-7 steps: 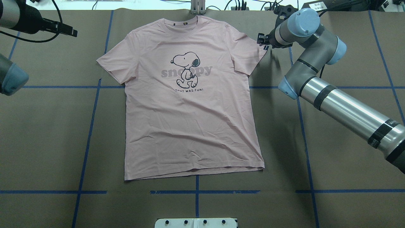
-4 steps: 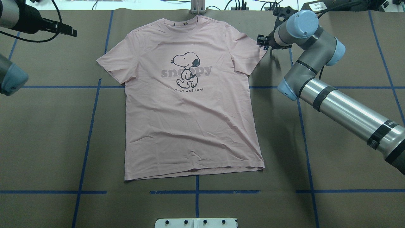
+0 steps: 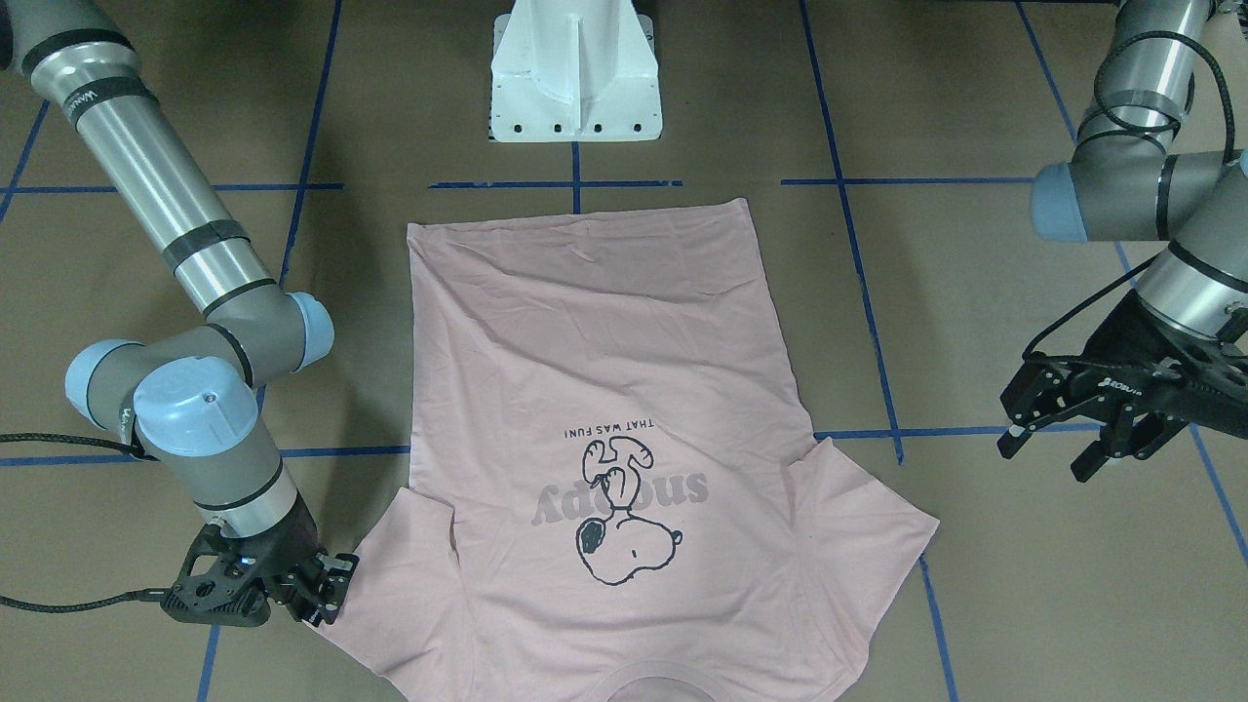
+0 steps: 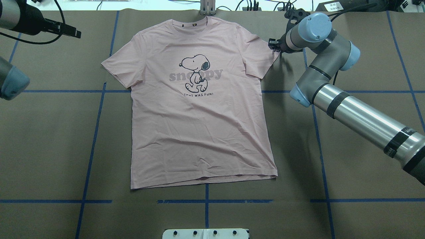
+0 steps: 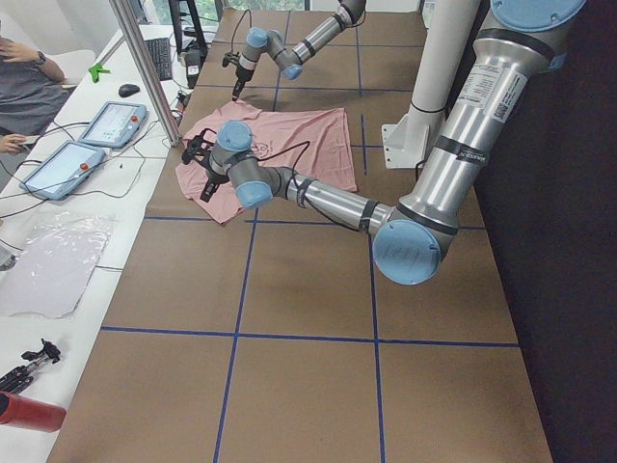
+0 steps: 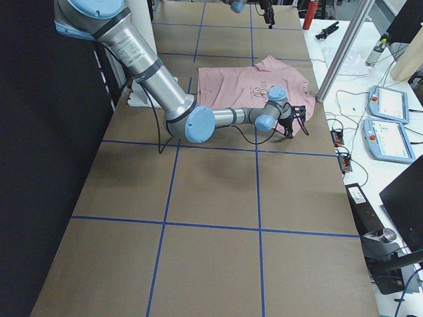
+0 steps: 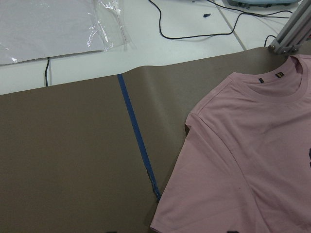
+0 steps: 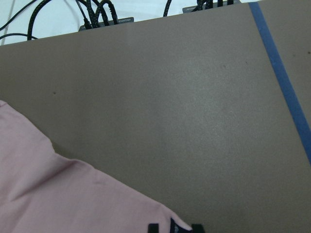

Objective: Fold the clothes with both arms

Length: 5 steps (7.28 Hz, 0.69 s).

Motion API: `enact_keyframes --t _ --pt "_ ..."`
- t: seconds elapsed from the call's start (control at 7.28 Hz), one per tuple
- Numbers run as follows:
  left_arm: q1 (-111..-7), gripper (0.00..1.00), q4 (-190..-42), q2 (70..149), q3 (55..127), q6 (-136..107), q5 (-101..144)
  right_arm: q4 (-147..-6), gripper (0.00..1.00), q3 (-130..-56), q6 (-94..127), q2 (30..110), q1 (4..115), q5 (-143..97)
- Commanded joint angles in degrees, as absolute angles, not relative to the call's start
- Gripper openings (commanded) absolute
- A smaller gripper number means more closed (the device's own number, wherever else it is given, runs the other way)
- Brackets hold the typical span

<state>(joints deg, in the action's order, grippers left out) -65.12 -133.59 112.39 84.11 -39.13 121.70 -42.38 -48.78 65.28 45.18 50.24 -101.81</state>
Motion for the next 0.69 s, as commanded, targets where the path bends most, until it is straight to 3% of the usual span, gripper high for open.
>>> enact_keyframes --t 0.0,0.27,0.55 --pt "-65.1 0.81 -133.6 112.3 84.3 -39.1 121.7 -42.5 0.00 -48.9 64.8 45.2 50.2 -101.5" --pt "-65.1 0.81 -133.6 112.3 84.3 -39.0 121.7 -45.3 0.00 -53.1 64.7 45.1 50.8 -101.4" --pt "-65.1 0.82 -133.6 112.3 84.2 -39.0 121.7 -64.4 0.00 -62.4 65.7 40.6 50.3 -100.5"
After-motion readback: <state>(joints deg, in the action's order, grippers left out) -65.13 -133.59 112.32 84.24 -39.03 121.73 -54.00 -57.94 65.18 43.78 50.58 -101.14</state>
